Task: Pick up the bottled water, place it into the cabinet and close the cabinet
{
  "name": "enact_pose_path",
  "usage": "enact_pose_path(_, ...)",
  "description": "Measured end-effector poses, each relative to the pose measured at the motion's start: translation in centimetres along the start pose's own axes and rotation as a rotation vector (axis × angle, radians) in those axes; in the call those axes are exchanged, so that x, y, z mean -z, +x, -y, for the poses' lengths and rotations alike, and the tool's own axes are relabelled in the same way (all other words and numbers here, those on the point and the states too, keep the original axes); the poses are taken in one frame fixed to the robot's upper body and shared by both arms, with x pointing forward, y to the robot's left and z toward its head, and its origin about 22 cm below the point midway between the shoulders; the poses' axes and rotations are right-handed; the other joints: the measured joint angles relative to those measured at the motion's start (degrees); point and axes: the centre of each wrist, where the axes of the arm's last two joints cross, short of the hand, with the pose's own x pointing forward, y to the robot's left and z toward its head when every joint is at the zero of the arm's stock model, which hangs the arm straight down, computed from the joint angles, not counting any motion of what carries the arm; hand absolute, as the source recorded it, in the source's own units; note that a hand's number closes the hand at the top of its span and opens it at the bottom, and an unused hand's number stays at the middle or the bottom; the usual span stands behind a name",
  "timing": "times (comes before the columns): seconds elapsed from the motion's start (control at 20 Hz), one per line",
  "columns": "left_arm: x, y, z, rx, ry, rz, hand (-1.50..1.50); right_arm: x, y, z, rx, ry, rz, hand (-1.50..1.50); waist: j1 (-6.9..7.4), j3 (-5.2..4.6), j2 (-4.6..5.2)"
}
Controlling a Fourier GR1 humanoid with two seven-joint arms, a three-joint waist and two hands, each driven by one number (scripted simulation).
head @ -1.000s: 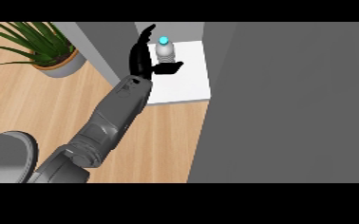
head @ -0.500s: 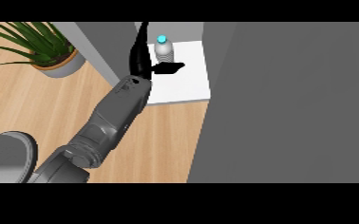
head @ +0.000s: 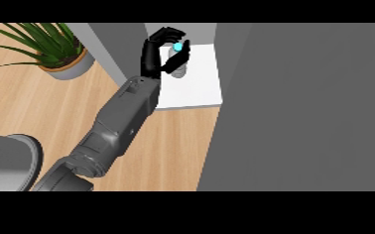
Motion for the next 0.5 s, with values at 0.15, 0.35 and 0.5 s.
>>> enact_pose_path(0.15,0.21,0.34,0.07,-0.086,-0.035,0.028,1.5,0.08,0.05,0.0,-0.003,0.006,-0.004,-1.5,0.33,0.03,-0.14)
enact_pose_path(0.35,-0.1,0.32,0.12,-0.199,-0.116,0.044,1.5,0.12,0.11,0.09,0.0,-0.018,-0.012,-1.5,1.34,0.07,-0.44)
enact_pose_path(0.5,-0.4,0.33,0.22,-0.266,-0.181,0.045,1.5,0.02,0.02,-0.01,0.0,-0.026,-0.015,-1.5,1.63,0.1,-0.63)
